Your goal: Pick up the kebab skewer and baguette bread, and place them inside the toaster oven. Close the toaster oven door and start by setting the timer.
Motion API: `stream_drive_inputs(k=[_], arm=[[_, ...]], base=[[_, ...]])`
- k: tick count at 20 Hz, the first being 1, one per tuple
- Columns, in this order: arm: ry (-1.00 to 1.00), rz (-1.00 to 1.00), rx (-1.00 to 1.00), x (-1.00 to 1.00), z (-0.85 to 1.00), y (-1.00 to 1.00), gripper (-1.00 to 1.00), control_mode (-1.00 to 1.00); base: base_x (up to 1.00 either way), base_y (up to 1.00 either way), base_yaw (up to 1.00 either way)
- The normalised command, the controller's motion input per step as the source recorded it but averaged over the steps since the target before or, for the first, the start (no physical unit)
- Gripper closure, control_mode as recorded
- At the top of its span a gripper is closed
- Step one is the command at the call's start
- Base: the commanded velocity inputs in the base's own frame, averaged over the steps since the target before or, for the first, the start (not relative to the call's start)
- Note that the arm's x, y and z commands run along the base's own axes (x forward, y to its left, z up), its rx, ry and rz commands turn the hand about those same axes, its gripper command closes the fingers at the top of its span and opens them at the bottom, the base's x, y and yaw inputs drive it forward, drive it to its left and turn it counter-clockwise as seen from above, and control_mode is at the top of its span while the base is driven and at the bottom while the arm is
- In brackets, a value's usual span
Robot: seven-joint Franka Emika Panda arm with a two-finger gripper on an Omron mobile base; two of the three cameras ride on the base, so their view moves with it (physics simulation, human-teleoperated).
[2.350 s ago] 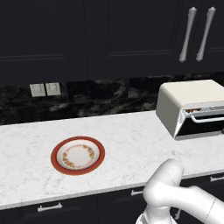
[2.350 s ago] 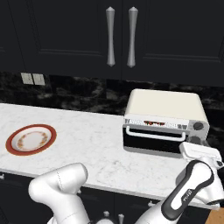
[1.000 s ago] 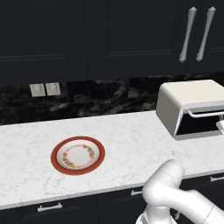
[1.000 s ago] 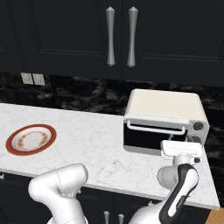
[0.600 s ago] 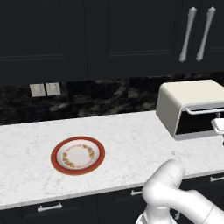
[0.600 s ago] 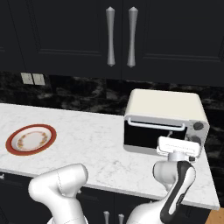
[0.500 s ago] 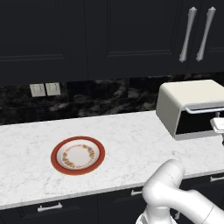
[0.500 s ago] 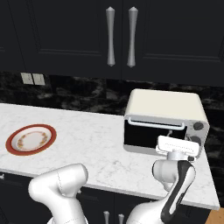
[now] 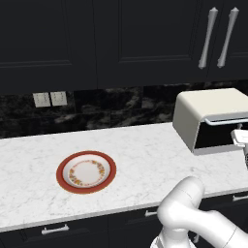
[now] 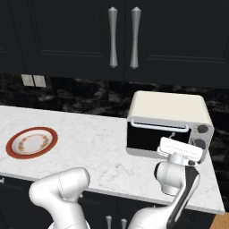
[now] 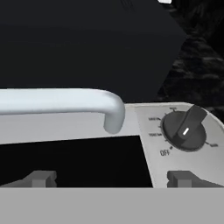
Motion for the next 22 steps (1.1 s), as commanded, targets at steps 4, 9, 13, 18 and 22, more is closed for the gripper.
stream_drive_inputs(k=[4,9,13,18,22], arm=[[0.00,-0.04,0.00,0.04,0.04,0.07,-1.00,-1.00],[0.00,0.04,0.00,-0.39,0.13,-0.05,-1.00,-1.00],[0.00,0.10,0.00,-0.44,0.02,-0.23,-1.00,-1.00],[0.00,0.12,0.00,-0.40,0.00,-0.36,-1.00,-1.00],[0.00,0.20,0.00,-0.46,0.00,-0.46,-1.00,-1.00]], base=[[0.00,0.00,0.00],[0.00,0.00,0.00],[0.00,0.00,0.00],[0.00,0.00,0.00],[0.00,0.00,0.00]])
